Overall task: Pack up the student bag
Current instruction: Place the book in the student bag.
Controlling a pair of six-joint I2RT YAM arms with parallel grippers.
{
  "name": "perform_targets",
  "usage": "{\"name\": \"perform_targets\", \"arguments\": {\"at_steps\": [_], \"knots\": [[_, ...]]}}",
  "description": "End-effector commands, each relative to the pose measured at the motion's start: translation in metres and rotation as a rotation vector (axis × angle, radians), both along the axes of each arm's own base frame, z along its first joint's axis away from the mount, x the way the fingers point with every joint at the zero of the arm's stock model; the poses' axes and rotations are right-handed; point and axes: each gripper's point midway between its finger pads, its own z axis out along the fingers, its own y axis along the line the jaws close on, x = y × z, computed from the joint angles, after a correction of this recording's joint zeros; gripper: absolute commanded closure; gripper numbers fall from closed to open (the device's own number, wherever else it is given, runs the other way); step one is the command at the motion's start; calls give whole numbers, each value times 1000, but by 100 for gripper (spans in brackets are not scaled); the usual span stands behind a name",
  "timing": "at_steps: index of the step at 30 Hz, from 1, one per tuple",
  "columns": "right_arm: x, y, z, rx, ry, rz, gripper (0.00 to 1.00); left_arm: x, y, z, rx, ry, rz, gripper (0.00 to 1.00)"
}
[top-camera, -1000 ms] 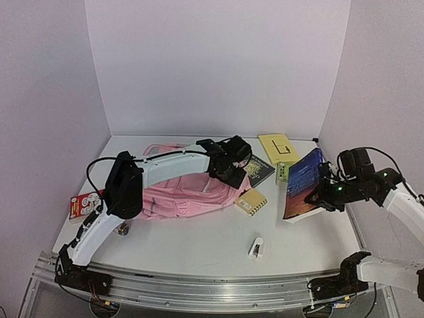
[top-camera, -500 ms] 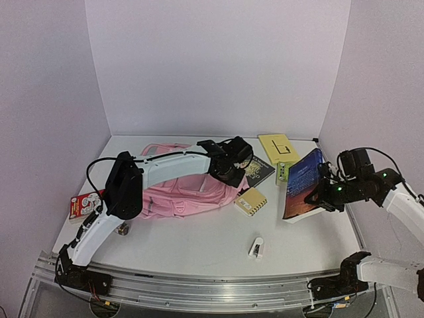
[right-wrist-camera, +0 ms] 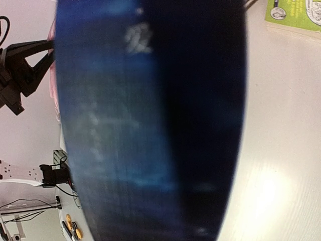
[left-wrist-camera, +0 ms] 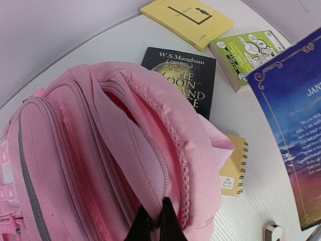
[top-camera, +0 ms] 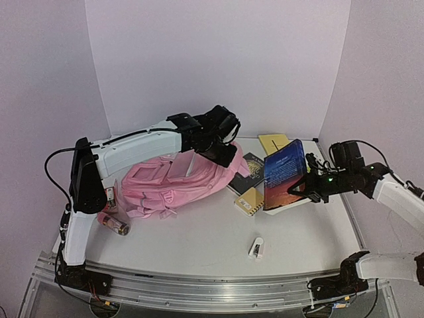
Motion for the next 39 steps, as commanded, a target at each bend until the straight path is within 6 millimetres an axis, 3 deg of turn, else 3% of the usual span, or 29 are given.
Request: {"name": "perform_targets", "arguments": {"at_steps": [1,9,12,15,21,25,28,34,39], "knots": [[28,24,79,152,-282,81,100,-12,-17,33,-139,-17,-77,100],[27,22,64,140,-241,63,100,-40,-37,-52,-77,176,-174,100],[27,20,61,131,-242,55,100,-48,-38,-75,-17,190,-175,100],[27,19,61,126,-246,53,100,-52,-34,-86,54,165,-158,95],[26,19,61,121,-252,59,100,-58,-11,-95,208,107,-93,64],[26,20,59,118,-249,65,100,-71,0,-99,251,117,-91,58],[27,20,57,116,-246,66,100,-81,4,-106,249,155,-102,65],[25,20,56,115,-244,69,100,-82,15,-107,265,172,-40,99],[24,23,59,127,-250,94,100,-85,5,-74,162,167,-53,100]]}}
